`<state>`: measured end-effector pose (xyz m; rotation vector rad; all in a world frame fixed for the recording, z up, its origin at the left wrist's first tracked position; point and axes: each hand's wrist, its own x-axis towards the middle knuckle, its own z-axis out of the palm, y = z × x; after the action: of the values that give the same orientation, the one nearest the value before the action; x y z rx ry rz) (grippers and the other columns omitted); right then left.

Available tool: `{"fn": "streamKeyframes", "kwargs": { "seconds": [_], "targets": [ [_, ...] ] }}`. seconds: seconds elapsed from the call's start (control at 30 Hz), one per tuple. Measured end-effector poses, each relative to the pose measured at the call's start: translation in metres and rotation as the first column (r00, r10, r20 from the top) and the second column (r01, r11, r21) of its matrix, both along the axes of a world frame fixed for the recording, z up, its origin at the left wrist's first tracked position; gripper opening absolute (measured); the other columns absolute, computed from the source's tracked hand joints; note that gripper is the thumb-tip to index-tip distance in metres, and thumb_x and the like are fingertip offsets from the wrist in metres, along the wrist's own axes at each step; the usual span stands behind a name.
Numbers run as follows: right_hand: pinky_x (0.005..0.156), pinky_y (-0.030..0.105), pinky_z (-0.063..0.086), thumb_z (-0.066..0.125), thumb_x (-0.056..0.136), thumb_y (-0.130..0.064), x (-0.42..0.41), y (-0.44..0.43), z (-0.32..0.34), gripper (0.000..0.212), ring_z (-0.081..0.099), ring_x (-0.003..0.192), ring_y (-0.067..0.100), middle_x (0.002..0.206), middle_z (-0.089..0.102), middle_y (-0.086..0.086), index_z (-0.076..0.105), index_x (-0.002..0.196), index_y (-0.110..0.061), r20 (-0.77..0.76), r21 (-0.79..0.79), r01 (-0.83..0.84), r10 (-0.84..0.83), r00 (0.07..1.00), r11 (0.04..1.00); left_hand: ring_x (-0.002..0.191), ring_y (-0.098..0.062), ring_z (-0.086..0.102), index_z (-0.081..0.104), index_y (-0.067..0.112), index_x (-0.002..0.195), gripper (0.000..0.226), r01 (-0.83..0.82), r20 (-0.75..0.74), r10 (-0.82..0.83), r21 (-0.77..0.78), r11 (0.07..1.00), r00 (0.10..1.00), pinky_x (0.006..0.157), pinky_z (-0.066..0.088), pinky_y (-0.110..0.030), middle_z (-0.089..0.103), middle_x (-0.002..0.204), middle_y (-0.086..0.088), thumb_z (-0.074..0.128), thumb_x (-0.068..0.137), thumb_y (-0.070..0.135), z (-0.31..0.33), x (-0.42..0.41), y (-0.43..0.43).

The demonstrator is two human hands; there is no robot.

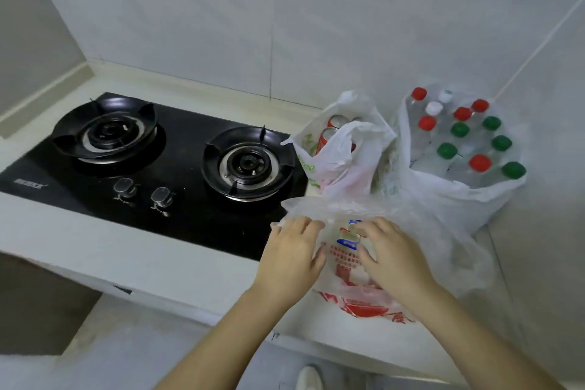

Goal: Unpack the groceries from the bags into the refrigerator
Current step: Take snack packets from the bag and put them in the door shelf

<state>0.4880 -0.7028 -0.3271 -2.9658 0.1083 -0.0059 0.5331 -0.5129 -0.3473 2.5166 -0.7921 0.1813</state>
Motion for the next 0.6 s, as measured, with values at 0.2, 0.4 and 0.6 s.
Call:
{"fn": "streamKeyframes", "kwargs": {
  "seconds": [0.2, 0.4, 0.6],
  "targets": [
    [0.086, 0.030, 0.047, 0.050, 0.095, -0.033, 0.009, -0.050, -0.022, 0.038, 0.054, 0.118, 0.016, 0.130, 0.054, -0.008, 0.049, 0.133, -0.031, -0.354, -0.051, 0.085, -0.098, 0.930, 0.995, 0.102, -0.029, 0.056, 0.059, 0.013, 0.124, 0.038, 0.119, -0.241, -0.073, 0.181, 0.976, 0.968, 0.081, 0.045, -0.038, 0.060, 0.111, -0.007, 0.055, 0.086, 0.014, -0.030, 0.009, -0.066],
    [0.081, 0.031, 0.050, 0.058, 0.088, -0.019, 0.015, -0.081, -0.059, 0.040, 0.056, 0.112, 0.022, 0.124, 0.056, -0.002, 0.050, 0.127, -0.027, -0.516, -0.083, 0.106, -0.133, 0.846, 0.991, 0.121, -0.027, 0.044, 0.044, 0.015, 0.139, 0.052, 0.164, -0.331, -0.033, 0.379, 0.911, 0.943, 0.092, 0.041, -0.036, 0.046, 0.135, -0.008, 0.047, 0.089, 0.003, -0.061, 0.027, -0.118],
    [0.080, 0.034, 0.053, 0.063, 0.086, -0.023, 0.014, -0.092, -0.080, 0.049, 0.057, 0.110, 0.022, 0.124, 0.056, 0.000, 0.046, 0.132, -0.025, -0.540, -0.058, 0.109, -0.123, 0.832, 0.992, 0.129, -0.027, 0.039, 0.037, 0.014, 0.142, 0.058, 0.126, -0.340, 0.042, 0.456, 0.881, 0.939, 0.098, 0.040, -0.036, 0.046, 0.139, -0.009, 0.054, 0.088, 0.002, -0.078, 0.034, -0.134]
  ]
}}
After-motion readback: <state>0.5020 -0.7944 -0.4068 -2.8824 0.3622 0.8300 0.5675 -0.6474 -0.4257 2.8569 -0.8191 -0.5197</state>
